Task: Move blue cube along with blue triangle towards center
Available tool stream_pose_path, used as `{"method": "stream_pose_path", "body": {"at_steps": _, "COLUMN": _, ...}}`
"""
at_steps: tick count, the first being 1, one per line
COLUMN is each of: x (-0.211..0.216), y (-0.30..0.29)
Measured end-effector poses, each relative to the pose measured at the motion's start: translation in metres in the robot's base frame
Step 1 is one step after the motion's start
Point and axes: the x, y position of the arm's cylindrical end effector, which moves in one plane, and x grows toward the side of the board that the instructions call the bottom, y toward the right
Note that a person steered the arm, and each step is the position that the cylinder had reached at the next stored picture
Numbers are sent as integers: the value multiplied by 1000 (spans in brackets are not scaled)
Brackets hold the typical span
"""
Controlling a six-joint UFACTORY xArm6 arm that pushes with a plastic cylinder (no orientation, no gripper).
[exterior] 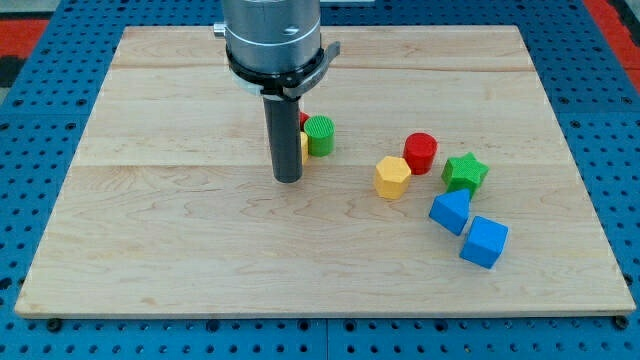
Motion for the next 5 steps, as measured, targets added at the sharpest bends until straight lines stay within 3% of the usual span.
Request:
{"method": "stream_pose_path", "body": {"at_steps": 2, "x": 24, "y": 7}}
{"method": "stream_pose_path", "body": {"at_steps": 5, "x": 139, "y": 151}}
